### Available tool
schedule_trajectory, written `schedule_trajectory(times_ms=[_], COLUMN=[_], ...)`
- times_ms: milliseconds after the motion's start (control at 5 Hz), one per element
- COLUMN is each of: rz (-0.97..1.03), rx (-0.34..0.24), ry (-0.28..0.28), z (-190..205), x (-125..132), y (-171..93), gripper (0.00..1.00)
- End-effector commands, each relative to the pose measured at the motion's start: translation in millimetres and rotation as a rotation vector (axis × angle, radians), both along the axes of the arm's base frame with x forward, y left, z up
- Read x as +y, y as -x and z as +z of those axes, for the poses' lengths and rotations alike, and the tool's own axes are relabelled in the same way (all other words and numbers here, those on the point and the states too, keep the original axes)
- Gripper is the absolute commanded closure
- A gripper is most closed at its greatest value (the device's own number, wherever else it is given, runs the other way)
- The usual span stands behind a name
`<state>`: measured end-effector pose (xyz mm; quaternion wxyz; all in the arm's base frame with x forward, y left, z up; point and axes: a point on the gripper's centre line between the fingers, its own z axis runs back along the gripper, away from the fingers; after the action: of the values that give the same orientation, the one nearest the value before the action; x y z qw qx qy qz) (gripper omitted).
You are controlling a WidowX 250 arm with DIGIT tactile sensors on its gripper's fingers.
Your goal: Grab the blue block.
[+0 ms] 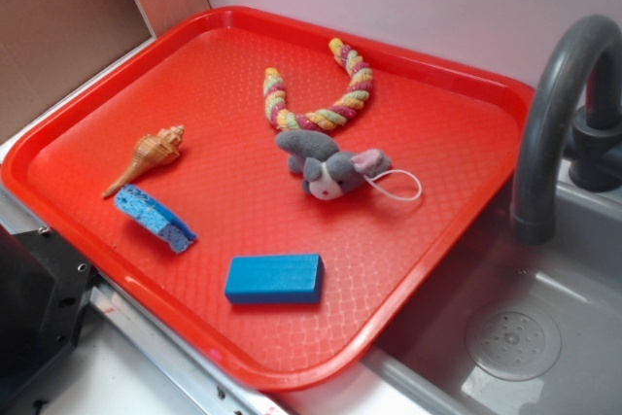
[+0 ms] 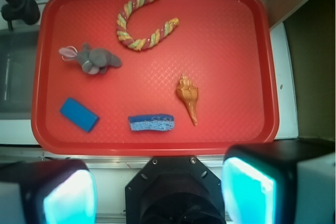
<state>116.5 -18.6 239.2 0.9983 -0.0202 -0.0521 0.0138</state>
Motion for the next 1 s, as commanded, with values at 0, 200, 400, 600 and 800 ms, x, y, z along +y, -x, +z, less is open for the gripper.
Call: schedule_trajectory(times_ms=[0, 200, 400, 600, 800], rz=[-0.287, -0.507, -0.669, -0.773, -0.817], rx=[-0.068, -0.098, -0.103, -0.087, -0.055], ry=[-0.011, 0.021, 0.033, 0.071, 0.072], z=[-12, -27, -41, -53, -69], x=[-34, -60, -86, -108, -128], y=[-27, -44, -50, -49, -40], gripper=[0.0, 0.0, 0.0, 0.0, 0.0])
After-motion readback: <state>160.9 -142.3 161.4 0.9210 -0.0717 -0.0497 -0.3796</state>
